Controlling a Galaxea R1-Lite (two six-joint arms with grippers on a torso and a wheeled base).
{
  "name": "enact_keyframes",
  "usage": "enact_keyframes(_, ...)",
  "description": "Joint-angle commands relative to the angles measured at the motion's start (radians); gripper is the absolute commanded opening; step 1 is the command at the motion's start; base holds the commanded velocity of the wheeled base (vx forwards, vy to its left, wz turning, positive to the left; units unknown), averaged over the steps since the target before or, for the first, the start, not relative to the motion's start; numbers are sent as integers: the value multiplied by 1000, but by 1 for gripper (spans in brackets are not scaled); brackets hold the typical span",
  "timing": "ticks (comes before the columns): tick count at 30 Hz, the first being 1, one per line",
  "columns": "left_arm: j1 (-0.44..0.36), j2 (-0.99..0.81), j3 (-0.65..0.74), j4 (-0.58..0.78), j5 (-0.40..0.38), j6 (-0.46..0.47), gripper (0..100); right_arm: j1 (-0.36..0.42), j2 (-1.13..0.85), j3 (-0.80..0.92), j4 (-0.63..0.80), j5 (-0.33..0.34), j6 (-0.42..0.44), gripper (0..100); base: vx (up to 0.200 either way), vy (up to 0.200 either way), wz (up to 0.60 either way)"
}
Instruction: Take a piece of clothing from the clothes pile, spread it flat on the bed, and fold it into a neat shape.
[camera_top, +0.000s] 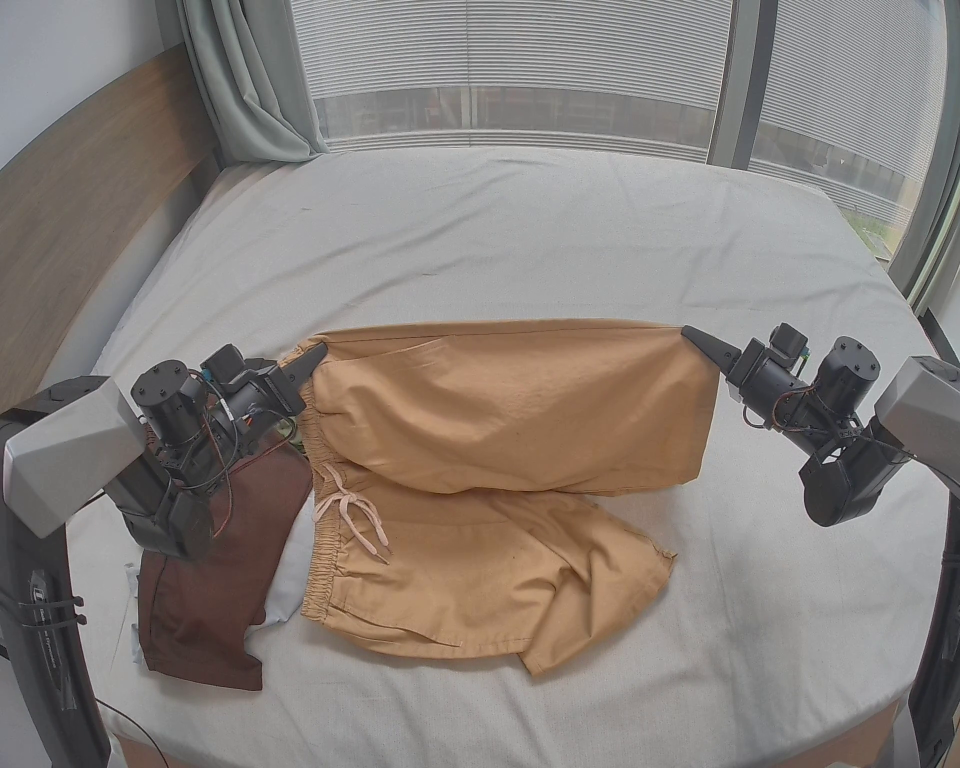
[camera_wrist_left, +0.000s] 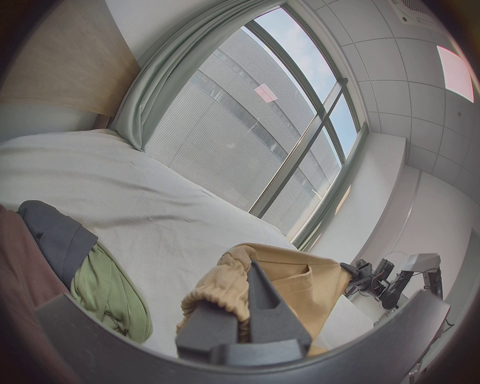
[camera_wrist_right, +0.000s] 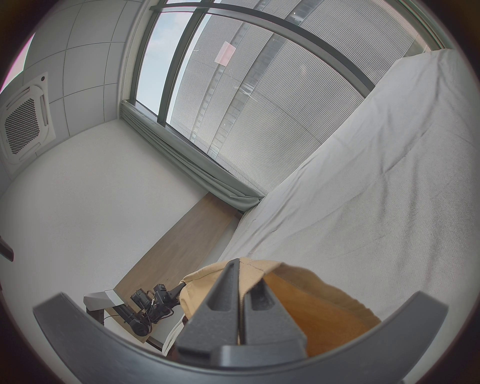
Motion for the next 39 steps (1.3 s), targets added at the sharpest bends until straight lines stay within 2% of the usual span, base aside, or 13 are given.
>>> enact_keyframes(1, -3, 56, -49, -1, 11, -19, 0, -2, 68, -64, 5, 0, 0, 0, 0, 0, 0)
enact_keyframes(6, -3, 109, -102, -1, 17, -60, 0, -2, 111, -142, 46, -2, 0, 0, 0, 0, 0)
enact_keyframes(14, -3, 172, -168, -1, 24, -62, 0, -1, 169, -279, 127, -2, -2, 0, 0, 0, 0)
enact_keyframes(19, -3, 194, -229, -1, 83, -105, 0, -1, 209, -394, 200, -3, -5, 0, 0, 0, 0)
enact_keyframes(34, 5, 241, -287, 1, 86, -136, 0, -2, 298, -510, 218, -5, -6, 0, 0, 0, 0)
enact_keyframes(35, 6, 247, -301, 1, 87, -136, 100, -2, 298, -515, 218, -6, -6, 0, 0, 0, 0)
enact_keyframes(36, 6, 254, -312, 1, 90, -137, 100, -2, 298, -518, 219, -6, -6, 0, 0, 0, 0)
enact_keyframes(37, 6, 258, -318, 2, 92, -139, 100, -2, 298, -521, 221, -6, -6, 100, 0, 0, 0)
enact_keyframes(39, 5, 263, -321, 2, 93, -149, 100, -7, 299, -535, 235, -8, -5, 100, 0, 0, 0)
